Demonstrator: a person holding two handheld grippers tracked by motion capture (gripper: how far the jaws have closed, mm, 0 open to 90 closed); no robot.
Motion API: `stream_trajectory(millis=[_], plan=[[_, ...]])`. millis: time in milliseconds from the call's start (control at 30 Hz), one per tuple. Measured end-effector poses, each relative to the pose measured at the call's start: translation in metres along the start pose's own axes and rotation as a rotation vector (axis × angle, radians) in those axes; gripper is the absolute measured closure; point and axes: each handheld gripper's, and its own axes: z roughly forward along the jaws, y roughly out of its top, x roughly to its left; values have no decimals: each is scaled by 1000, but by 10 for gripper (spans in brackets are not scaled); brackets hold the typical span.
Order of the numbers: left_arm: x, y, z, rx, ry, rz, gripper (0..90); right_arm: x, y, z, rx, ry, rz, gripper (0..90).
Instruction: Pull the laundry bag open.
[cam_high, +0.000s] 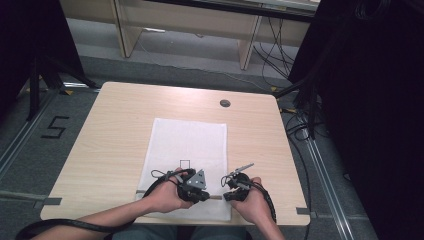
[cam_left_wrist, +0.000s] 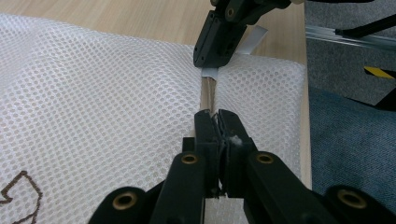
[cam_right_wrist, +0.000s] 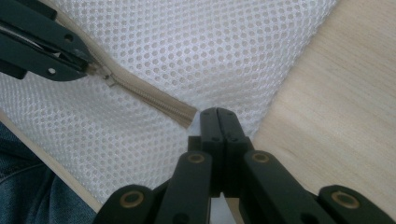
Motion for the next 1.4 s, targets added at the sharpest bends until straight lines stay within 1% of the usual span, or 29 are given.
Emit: stream_trajectory(millis=[67, 100, 133, 167, 200, 233, 267, 333, 367, 400, 433, 467, 500, 633, 700, 833, 867, 900, 967, 1000, 1100, 1133, 1233, 1267, 1400], plan=[[1, 0, -2, 2, 6, 21, 873, 0, 0, 0, -1, 2, 0, 900], [1, 0, -2, 8, 6, 5, 872, 0, 0, 0, -2, 1, -1, 900], [1, -1, -2, 3, 7, 17, 873, 0, 0, 0, -1, -1, -2, 900], [1, -1, -2, 3, 7, 17, 873, 0, 0, 0, -1, 1, -3, 900], [1, -1, -2, 1, 5, 11, 873, 0, 0, 0, -1, 1, -3, 900], [0, -2, -2, -2, 3, -6, 873, 0, 0, 0, 1, -2, 1, 900], [0, -2, -2, -3, 4, -6, 873, 1, 0, -1, 4, -6, 7, 900], [0, -2, -3, -3, 4, -5, 873, 1, 0, 0, 4, -8, 3, 900], [1, -2, -3, 4, 0, 5, 872, 1, 0, 0, 5, -9, 8, 900], [1, -2, -3, 4, 0, 5, 873, 1, 0, 0, 2, -10, 3, 900], [0, -2, -3, -3, -10, -9, 873, 1, 0, 0, 2, -10, 3, 900], [0, -2, -3, -3, -10, -9, 872, 1, 0, 0, 2, -10, 3, 900], [0, -2, -3, -3, 4, -3, 872, 1, 0, 0, 2, -11, 3, 900], [1, -3, -6, 2, 6, -3, 873, 1, 0, -1, 4, -8, 7, 900], [0, -4, -6, -5, 3, -13, 872, 1, 0, -1, 4, -8, 7, 900], [0, -4, -6, -3, 2, -12, 873, 1, 0, -1, 4, -4, 6, 900], [1, -3, -6, -3, 4, 0, 873, 1, 0, -1, 4, -4, 7, 900], [0, -4, -7, -2, 1, -13, 873, 1, 0, -1, 4, -4, 7, 900], [1, -4, -9, 9, 6, 2, 873, -1, 0, 0, -10, 2, -15, 900], [1, -4, -9, 8, 7, 2, 873, 0, 0, 0, -1, 1, -1, 900], [1, -5, -9, -2, 1, -9, 872, 0, 0, 0, 0, 1, 1, 900], [1, -5, -9, -4, 4, 0, 872, -1, 0, 0, -11, 1, -18, 900], [1, -5, -10, 1, 6, -8, 873, -1, 0, 0, -11, 1, -18, 900], [1, -5, -10, 1, 6, -8, 873, 0, 0, 0, -2, 1, -2, 900], [1, -5, -10, 1, 7, -8, 873, 0, 0, 0, -2, -1, -2, 900]])
